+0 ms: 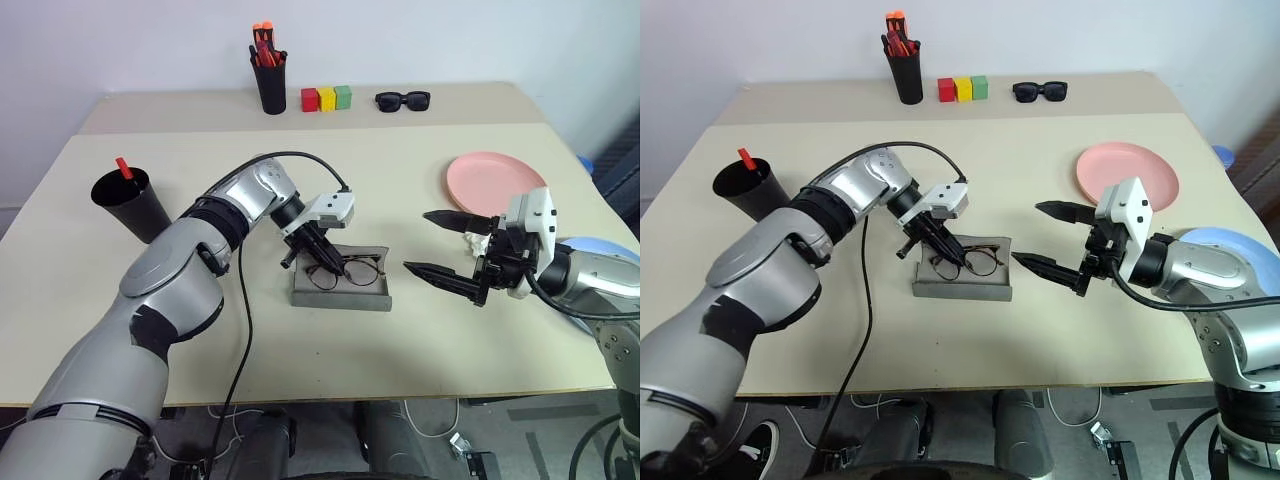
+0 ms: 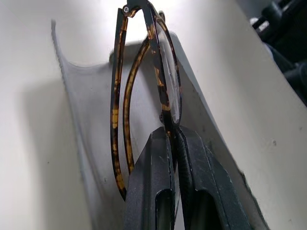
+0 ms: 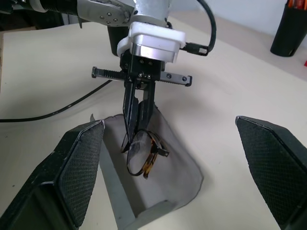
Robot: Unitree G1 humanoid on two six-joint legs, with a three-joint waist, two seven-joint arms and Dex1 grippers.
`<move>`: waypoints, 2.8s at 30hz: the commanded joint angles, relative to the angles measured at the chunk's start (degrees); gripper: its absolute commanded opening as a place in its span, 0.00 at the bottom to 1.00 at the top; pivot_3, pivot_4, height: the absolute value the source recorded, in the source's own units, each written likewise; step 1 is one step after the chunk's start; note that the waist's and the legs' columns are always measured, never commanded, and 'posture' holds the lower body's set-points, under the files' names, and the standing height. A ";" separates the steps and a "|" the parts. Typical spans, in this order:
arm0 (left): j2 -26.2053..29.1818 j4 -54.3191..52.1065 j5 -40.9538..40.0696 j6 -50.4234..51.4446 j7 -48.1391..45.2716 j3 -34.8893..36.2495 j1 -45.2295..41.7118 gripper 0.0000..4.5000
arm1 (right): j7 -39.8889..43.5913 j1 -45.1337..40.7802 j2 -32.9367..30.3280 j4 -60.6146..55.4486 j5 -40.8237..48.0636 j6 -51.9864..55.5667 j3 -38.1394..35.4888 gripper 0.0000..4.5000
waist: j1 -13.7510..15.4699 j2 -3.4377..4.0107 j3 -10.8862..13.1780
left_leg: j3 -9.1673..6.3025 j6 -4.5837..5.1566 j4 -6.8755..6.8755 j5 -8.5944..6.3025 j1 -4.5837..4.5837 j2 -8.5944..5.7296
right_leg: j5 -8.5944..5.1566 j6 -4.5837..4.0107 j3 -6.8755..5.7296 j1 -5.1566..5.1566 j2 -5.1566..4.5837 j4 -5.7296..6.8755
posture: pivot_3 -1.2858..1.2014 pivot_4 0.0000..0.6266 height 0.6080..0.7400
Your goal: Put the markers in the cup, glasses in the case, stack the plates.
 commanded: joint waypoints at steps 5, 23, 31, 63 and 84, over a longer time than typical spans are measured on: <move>-2.56 4.01 11.07 -1.24 -0.18 3.36 -0.65 0.00 | -0.84 0.62 0.39 -2.08 0.17 -2.24 -1.18 1.00 | -0.14 0.00 0.00 | 0.01 0.00 0.00 0.00 0.08 0.00 | 0.00 0.00 0.00 0.06 0.01 0.00 | 0.52 0.24 1.00; -5.78 2.90 9.79 18.96 -0.18 3.84 -2.02 0.00 | 0.12 -1.45 0.13 0.82 -0.89 -3.90 0.90 1.00 | -0.25 0.00 -0.02 | -0.02 0.01 0.00 0.00 0.14 -0.01 | -0.01 0.02 0.00 0.15 0.02 0.01 | 0.52 0.24 1.00; -0.65 -4.13 1.25 17.38 -0.18 -7.49 -1.35 0.00 | 0.03 -1.13 0.26 0.52 -1.10 -3.78 0.91 1.00 | -0.22 0.01 -0.02 | -0.02 0.00 0.00 0.00 0.15 0.00 | -0.01 0.02 0.01 0.15 0.01 0.03 | 0.52 0.24 1.00; 1.10 -6.73 -9.97 18.87 -0.18 -11.43 -4.25 0.99 | -0.05 -3.14 1.06 1.53 -2.48 -3.96 2.54 1.00 | 0.26 -0.01 -0.01 | -0.02 0.01 0.04 0.00 0.09 -0.02 | -0.02 0.03 0.03 0.12 0.01 0.00 | 0.52 0.24 1.00; 6.94 -10.17 -16.72 23.16 -0.18 3.17 -10.45 0.99 | 1.10 -4.75 1.11 2.83 -3.28 -4.38 3.80 1.00 | -0.33 -0.02 0.00 | -0.01 0.01 0.00 0.00 0.09 -0.02 | -0.03 0.04 0.03 0.07 0.00 0.00 | 0.52 0.24 1.00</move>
